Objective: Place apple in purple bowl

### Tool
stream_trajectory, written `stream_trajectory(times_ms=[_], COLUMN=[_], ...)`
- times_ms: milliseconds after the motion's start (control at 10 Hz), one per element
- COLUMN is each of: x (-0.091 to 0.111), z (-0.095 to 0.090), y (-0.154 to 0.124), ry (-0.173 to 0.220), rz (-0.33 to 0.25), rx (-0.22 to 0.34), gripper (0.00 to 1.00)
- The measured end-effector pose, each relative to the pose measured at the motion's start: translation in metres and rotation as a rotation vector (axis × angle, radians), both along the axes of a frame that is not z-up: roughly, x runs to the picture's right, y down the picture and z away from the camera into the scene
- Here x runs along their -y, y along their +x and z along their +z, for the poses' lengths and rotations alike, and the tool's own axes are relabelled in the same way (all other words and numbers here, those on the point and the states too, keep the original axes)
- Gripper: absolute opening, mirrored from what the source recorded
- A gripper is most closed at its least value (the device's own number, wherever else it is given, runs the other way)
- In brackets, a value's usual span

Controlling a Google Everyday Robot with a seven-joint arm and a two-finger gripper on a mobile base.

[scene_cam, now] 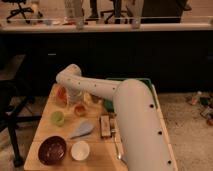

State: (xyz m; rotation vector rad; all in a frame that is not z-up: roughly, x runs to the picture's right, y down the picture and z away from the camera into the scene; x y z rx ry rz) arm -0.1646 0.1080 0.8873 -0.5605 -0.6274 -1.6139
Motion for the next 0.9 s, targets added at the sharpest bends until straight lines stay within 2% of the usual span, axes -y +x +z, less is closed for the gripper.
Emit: stream_trajectory(times_ms=[500,600,800,900], x=[-0.012,-0.015,-0.016,-0.016], z=[0.033,0.038,0.043,0.043], y=[0.011,0.013,0.014,0.015], ry=[-0.056,-0.066,-0.081,-0.082], rz=[0.031,0.031,0.03,0.025], rx=[0.0,-0.003,-0.013,-0.019], gripper=[0.78,0.73,0.51,0.44])
